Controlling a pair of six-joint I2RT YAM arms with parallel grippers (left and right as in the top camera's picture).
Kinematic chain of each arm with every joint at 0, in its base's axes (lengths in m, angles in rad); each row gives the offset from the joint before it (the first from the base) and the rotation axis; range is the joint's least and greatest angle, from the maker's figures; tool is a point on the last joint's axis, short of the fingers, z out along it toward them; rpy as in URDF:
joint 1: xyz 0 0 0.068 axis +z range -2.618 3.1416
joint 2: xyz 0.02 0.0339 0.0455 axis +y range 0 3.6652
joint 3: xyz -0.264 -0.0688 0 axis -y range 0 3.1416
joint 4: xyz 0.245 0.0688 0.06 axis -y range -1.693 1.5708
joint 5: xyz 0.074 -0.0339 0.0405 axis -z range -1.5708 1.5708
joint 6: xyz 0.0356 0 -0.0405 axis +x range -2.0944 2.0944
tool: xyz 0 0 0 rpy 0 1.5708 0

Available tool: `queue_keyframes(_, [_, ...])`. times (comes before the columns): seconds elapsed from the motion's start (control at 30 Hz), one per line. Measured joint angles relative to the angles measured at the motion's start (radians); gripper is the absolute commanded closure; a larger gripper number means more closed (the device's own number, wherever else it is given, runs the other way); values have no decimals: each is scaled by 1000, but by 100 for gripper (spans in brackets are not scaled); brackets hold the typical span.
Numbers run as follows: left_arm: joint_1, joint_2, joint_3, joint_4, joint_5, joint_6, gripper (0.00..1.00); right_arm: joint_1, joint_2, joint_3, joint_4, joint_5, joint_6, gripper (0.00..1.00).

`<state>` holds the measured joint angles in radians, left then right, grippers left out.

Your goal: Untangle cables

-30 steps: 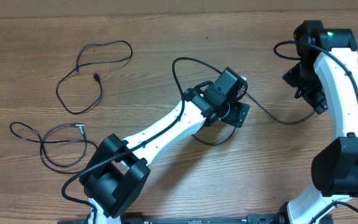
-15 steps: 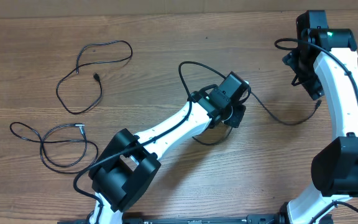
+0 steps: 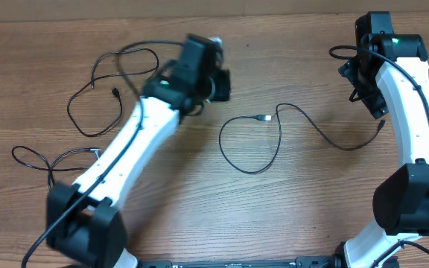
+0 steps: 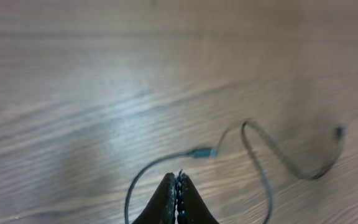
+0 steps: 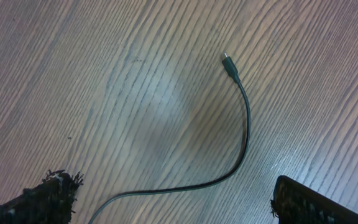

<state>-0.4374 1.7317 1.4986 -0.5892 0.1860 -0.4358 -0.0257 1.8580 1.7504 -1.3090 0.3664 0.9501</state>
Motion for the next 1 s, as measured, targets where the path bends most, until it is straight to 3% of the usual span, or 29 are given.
queue_keyframes(0.1, [7,-8,0,-5,84,-1,30,0,0,0,0,0,0,0])
queue_keyframes(0.13, [1,-5,0,-12,109,4,20,0,0,0,0,0,0,0])
queue_keyframes(0.37, [-170,84,0,-16,169,70,2,0,0,0,0,0,0,0])
queue_keyframes(0.57, [-317,174,0,14,135,78,3,0,0,0,0,0,0,0])
queue_keyframes(0.77, [-399,252,0,31,-53,30,0,0,0,0,0,0,-1,0])
queue_keyframes(0.8, [-404,266,0,42,-76,20,4,0,0,0,0,0,0,0])
queue_keyframes(0.83, [-406,281,0,57,-97,10,14,0,0,0,0,0,0,0])
queue_keyframes(0.93, [-407,323,0,106,-126,-27,83,0,0,0,0,0,0,0])
queue_keyframes(0.97, [-407,340,0,124,-127,-38,96,0,0,0,0,0,0,0])
queue_keyframes(1.0, [-407,352,0,134,-123,-45,96,0,0,0,0,0,0,0])
